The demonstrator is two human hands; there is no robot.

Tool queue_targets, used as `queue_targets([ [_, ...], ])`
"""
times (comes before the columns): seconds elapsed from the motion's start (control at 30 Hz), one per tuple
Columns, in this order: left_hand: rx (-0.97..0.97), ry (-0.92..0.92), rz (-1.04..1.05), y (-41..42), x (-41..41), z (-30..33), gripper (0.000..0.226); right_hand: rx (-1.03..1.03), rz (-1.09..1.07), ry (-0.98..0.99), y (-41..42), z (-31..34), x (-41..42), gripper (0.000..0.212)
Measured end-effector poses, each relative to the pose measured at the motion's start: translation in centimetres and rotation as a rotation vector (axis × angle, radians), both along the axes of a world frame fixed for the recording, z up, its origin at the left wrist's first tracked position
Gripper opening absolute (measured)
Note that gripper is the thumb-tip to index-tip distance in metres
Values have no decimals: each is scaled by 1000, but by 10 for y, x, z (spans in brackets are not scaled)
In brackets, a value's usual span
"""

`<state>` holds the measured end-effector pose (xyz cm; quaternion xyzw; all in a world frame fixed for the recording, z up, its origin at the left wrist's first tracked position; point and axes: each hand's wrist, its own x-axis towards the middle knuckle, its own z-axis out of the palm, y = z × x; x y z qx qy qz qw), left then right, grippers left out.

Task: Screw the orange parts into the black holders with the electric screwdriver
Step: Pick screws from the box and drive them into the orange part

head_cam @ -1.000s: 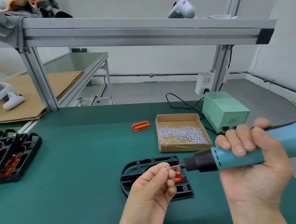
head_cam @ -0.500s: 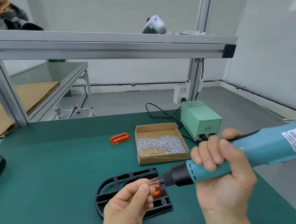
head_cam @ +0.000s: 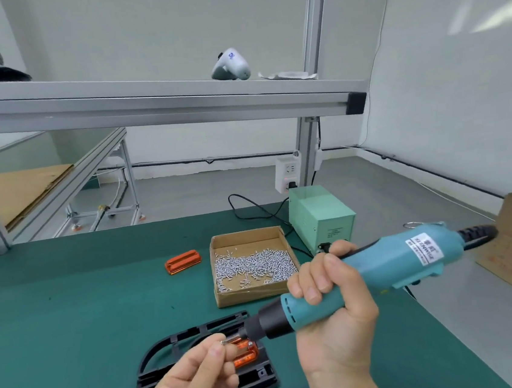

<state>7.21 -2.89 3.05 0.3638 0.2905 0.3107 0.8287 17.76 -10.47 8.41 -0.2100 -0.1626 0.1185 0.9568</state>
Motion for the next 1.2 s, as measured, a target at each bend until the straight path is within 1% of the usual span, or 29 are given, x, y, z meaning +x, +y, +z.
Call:
queue_targets([
  [0.07, 101, 19, 46, 4, -1, -2, 15, -5, -5, 42, 1, 0, 0, 16],
  [0.17, 148, 21, 58, 7, -1, 1, 19, 2, 0, 76, 3, -2, 0, 15],
  [0.27, 87, -7, -1, 9, -1, 0, 26, 15, 20, 22, 2, -3, 0, 17],
  [0.33, 54, -24, -44, 8, 1, 1, 20, 21, 29, -42, 3, -2, 0, 19],
  [0.4, 54, -39, -39, 6, 3, 2, 20, 22, 24, -75, 4, -1, 1, 19],
  [0.6, 78, -74, 20, 3, 1, 2, 13, 7, 22, -12, 7, -6, 6, 14],
  [0.87, 126, -78, 43, 7, -6, 2, 18, -4, 40, 15, 11, -6, 8, 16],
  [1.0, 183, -67, 46, 8, -9, 0, 19, -5, 57, -29, 13, -6, 6, 17],
  [1.1, 206, -69, -9, 11, -12, -2, 18, 0, 95, -104, 13, -5, 6, 19],
  [1.2, 269, -46, -41, 15, -14, -5, 17, -18, 122, -173, 14, -5, 5, 20],
])
